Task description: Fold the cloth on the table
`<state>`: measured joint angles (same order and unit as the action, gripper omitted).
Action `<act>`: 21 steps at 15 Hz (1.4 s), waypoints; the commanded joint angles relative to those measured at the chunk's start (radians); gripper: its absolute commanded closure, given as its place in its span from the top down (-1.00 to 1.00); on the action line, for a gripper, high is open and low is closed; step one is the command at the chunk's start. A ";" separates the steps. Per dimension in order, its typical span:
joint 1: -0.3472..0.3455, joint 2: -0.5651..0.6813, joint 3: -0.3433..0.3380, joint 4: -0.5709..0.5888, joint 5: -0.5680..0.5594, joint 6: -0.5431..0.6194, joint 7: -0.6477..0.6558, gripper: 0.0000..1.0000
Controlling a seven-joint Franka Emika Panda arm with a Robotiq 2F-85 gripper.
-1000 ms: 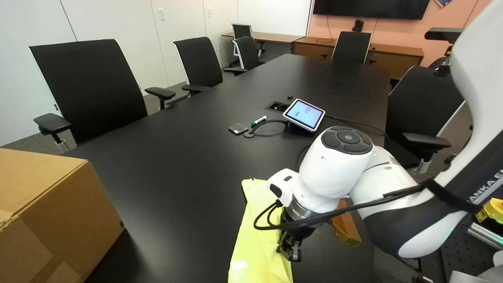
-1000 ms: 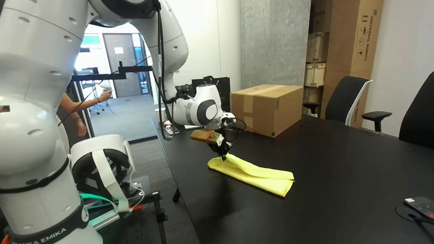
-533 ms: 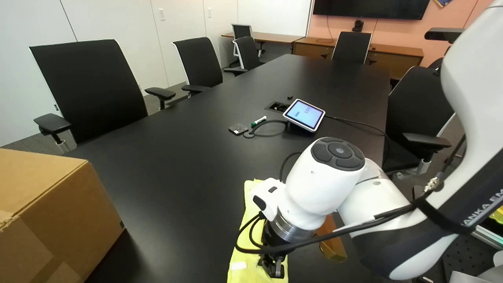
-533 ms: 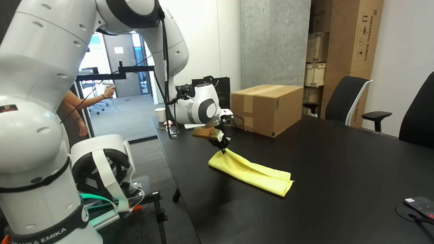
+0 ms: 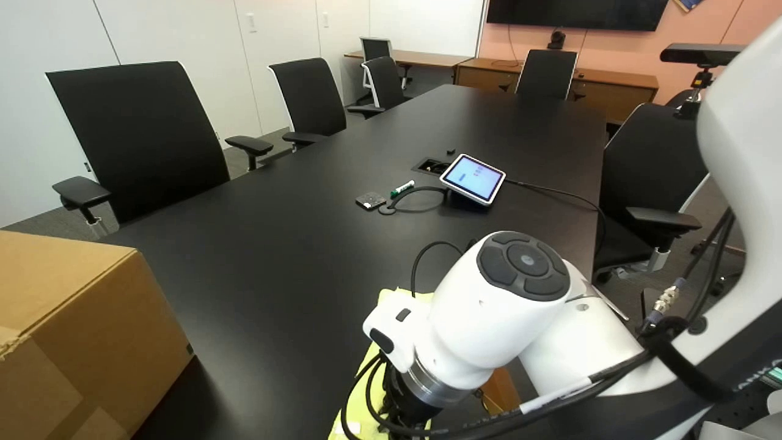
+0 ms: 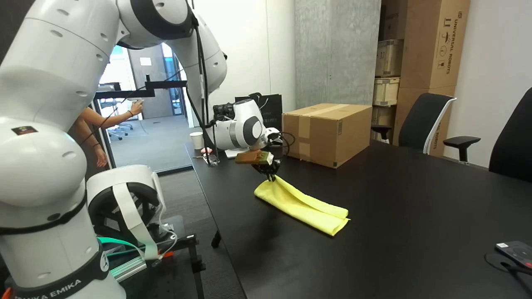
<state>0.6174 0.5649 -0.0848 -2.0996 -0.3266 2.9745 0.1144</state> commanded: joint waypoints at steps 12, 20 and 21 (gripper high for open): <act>0.101 -0.225 -0.132 -0.128 -0.070 -0.134 0.076 1.00; -0.259 -0.589 0.060 -0.469 0.061 -0.565 -0.002 1.00; -0.301 -0.641 0.077 -0.516 0.103 -0.584 -0.028 1.00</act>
<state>0.4399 0.1121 -0.0822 -2.4632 -0.3176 2.4564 0.1569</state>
